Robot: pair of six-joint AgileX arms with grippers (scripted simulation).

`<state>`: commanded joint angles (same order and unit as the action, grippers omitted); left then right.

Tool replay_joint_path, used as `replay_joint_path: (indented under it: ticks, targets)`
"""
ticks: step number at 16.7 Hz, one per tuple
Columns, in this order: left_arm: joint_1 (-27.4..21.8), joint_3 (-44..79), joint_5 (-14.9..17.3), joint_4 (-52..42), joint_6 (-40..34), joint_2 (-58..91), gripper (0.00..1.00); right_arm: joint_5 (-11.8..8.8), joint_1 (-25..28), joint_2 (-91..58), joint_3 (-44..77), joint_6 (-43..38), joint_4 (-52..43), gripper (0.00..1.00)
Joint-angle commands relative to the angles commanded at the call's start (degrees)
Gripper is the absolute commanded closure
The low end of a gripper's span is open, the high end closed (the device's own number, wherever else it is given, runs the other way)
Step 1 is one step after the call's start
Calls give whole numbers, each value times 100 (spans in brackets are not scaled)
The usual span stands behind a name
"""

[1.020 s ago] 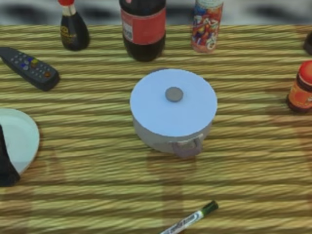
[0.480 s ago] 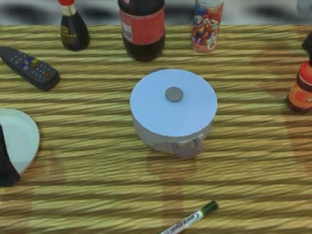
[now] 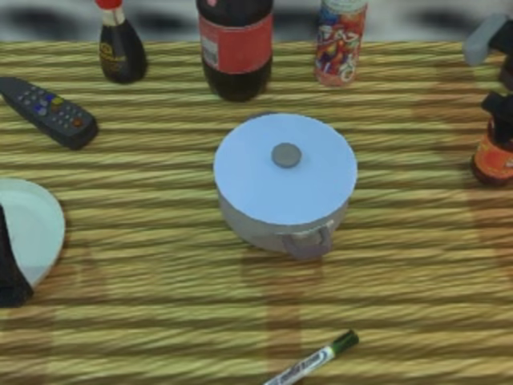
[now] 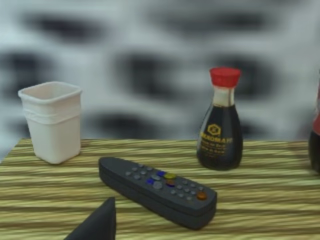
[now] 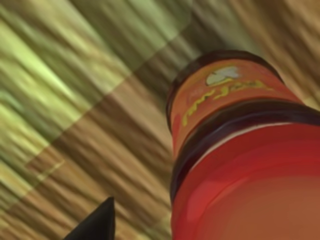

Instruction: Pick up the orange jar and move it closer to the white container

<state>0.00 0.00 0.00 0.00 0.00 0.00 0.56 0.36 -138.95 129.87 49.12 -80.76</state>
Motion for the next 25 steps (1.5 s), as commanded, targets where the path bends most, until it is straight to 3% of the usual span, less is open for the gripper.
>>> replay_joint_path:
  ticks: [5, 11, 16, 25]
  targets:
    - [0, 0, 0, 0, 0, 0, 0, 0, -10, 4, -35, -3, 33, 0]
    - [0, 0, 0, 0, 0, 0, 0, 0, 4, -18, -976, -5, 1004, 0]
    - [0, 0, 0, 0, 0, 0, 0, 0, 4, -30, -1079, -4, 1109, 0]
    - [0, 0, 0, 0, 0, 0, 0, 0, 4, -30, -1079, -4, 1109, 68]
